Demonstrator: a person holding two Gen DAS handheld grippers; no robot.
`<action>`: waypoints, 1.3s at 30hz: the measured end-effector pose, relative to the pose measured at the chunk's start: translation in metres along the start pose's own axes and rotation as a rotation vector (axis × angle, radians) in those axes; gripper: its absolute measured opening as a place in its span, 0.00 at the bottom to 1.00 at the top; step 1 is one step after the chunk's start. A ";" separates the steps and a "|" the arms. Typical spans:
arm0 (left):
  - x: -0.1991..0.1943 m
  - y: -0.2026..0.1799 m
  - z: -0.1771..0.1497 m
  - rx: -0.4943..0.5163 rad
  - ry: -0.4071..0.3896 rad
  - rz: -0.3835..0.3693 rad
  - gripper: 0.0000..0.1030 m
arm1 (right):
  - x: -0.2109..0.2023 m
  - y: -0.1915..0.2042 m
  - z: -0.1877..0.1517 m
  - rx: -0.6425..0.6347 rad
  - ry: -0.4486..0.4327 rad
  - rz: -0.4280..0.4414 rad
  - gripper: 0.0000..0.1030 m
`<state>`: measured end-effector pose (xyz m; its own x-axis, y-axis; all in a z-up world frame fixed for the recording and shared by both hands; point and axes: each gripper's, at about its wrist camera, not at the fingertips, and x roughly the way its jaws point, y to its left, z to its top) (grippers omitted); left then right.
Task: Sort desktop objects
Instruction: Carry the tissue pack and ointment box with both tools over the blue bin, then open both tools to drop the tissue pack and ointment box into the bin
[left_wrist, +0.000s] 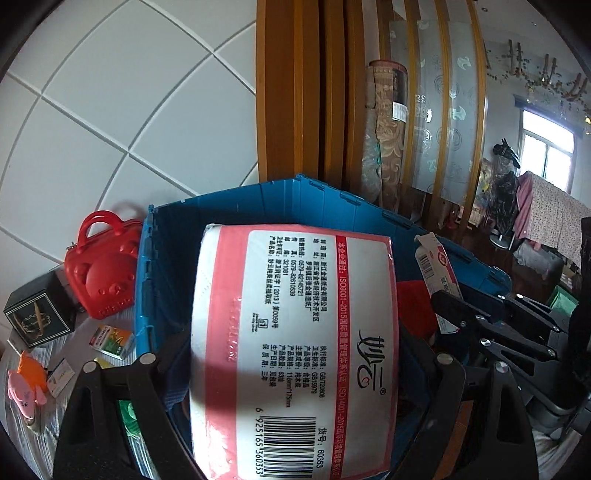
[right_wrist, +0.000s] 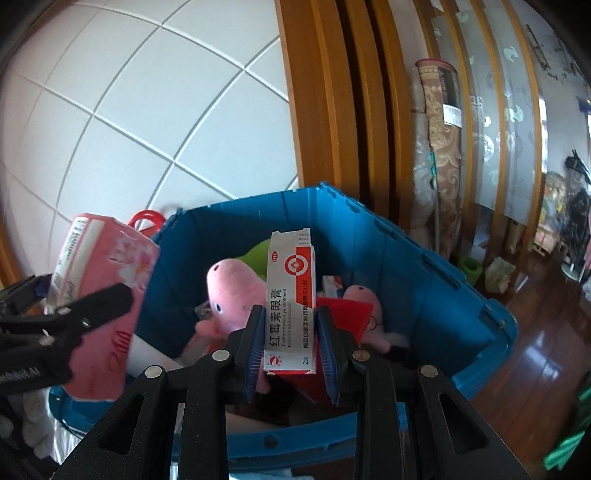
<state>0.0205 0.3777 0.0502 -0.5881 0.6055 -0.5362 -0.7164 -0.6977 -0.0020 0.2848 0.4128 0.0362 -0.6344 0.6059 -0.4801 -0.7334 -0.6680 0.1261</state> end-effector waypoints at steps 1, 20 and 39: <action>0.004 -0.005 0.000 0.009 0.007 0.005 0.88 | 0.002 -0.003 0.000 0.000 0.002 0.002 0.27; 0.021 -0.013 -0.001 0.002 0.075 0.013 0.89 | 0.033 -0.017 0.003 -0.004 0.050 0.018 0.51; -0.012 -0.010 -0.007 0.007 -0.013 0.032 0.92 | 0.006 -0.026 -0.001 0.015 0.026 -0.023 1.00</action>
<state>0.0376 0.3749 0.0506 -0.6156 0.5879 -0.5247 -0.6999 -0.7139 0.0213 0.3009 0.4332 0.0290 -0.6104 0.6096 -0.5057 -0.7518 -0.6469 0.1277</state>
